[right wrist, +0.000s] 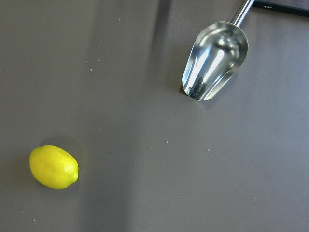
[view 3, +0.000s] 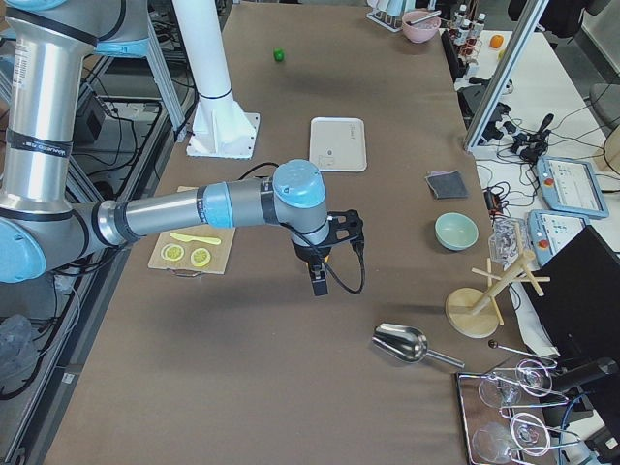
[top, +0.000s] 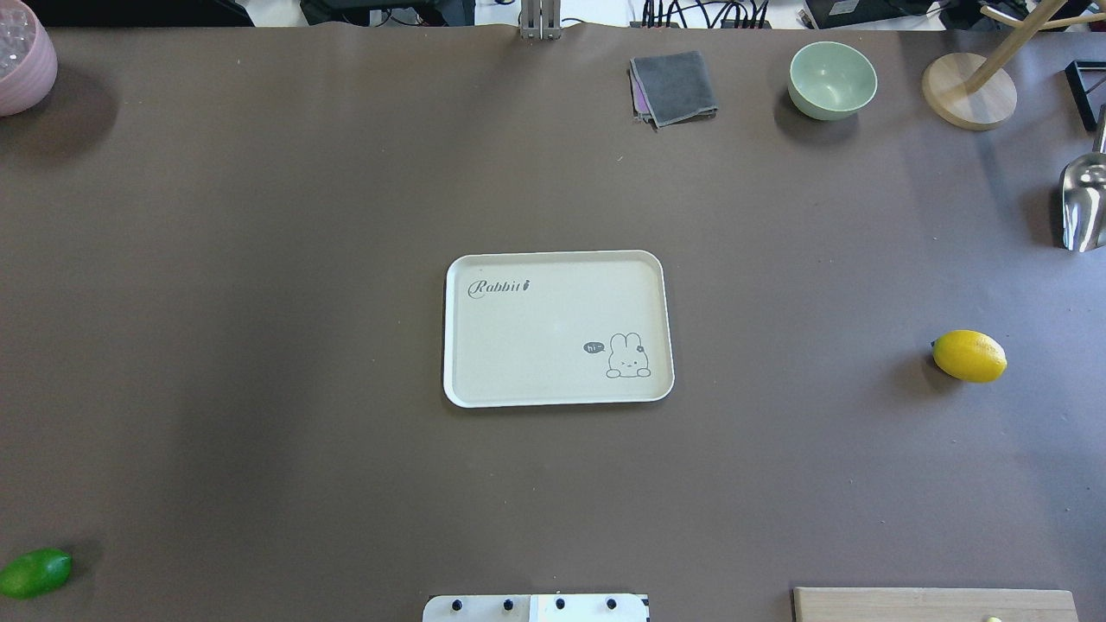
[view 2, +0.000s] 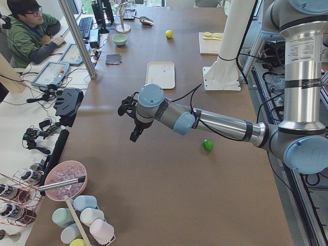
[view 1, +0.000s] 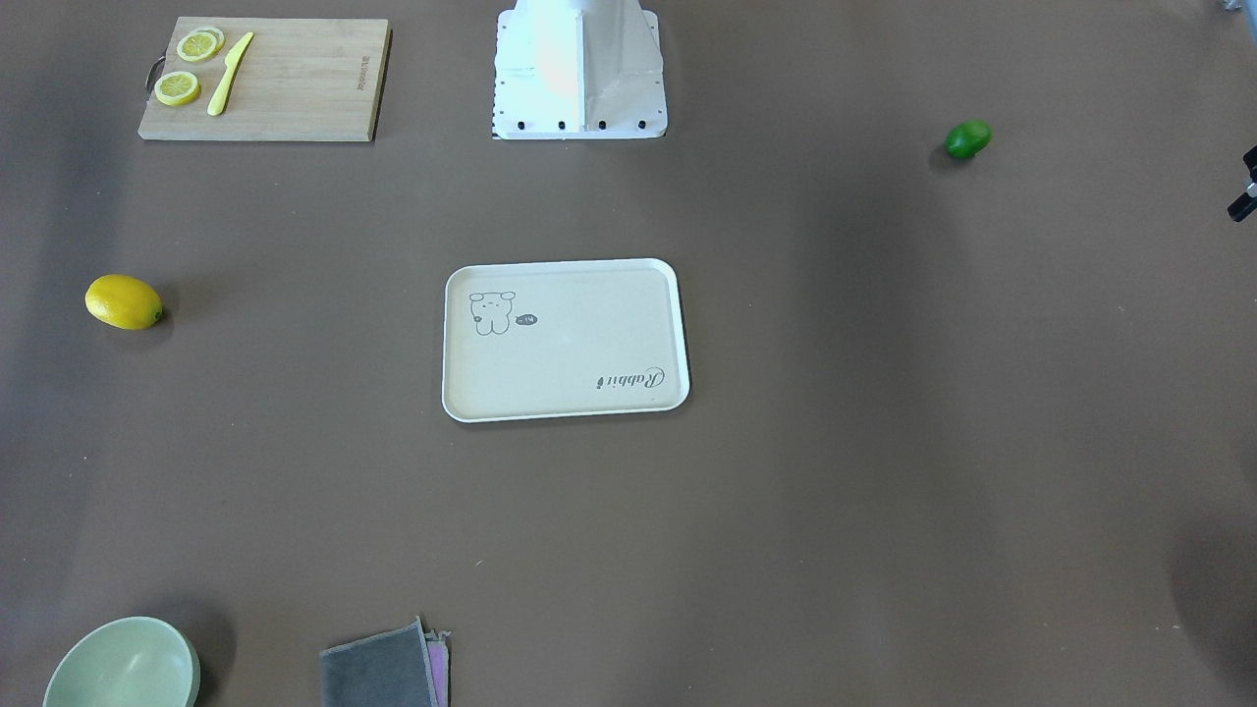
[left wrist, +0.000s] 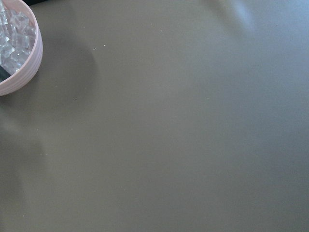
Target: Place all lemons on tray
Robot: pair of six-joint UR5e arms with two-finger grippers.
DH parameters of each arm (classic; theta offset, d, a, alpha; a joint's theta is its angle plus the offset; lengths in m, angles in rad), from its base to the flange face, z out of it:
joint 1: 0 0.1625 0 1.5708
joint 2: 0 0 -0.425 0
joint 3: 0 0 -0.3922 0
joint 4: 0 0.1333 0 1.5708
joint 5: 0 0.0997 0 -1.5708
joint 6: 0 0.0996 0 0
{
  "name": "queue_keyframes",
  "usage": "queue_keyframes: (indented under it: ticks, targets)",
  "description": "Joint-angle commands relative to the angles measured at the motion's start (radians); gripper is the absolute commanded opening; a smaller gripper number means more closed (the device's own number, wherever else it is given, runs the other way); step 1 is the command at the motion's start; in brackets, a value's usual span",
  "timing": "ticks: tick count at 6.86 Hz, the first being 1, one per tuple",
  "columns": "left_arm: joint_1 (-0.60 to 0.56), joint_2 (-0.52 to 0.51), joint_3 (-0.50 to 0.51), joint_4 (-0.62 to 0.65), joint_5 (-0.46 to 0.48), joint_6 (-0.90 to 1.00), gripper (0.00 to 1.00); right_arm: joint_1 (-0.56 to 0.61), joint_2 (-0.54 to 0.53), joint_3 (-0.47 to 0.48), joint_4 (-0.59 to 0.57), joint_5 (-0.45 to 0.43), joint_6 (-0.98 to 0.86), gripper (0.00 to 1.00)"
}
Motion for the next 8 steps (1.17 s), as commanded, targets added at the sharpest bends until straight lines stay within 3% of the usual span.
queue_keyframes:
  ticks: [1,4,7,8]
  targets:
    - [0.048,0.055,0.006,-0.157,-0.001,-0.018,0.99,0.000,-0.004,0.001,0.000,0.004,-0.001,1.00]
    - [0.272,0.202,0.008,-0.347,0.021,-0.075,0.99,0.000,-0.010,0.001,-0.001,0.004,-0.001,1.00]
    - [0.434,0.415,0.011,-0.605,0.022,-0.074,0.99,0.000,-0.025,0.003,0.000,0.004,-0.007,1.00]
    - [0.483,0.435,0.017,-0.616,0.022,-0.075,0.99,0.000,-0.027,0.001,0.000,0.004,-0.007,1.00]
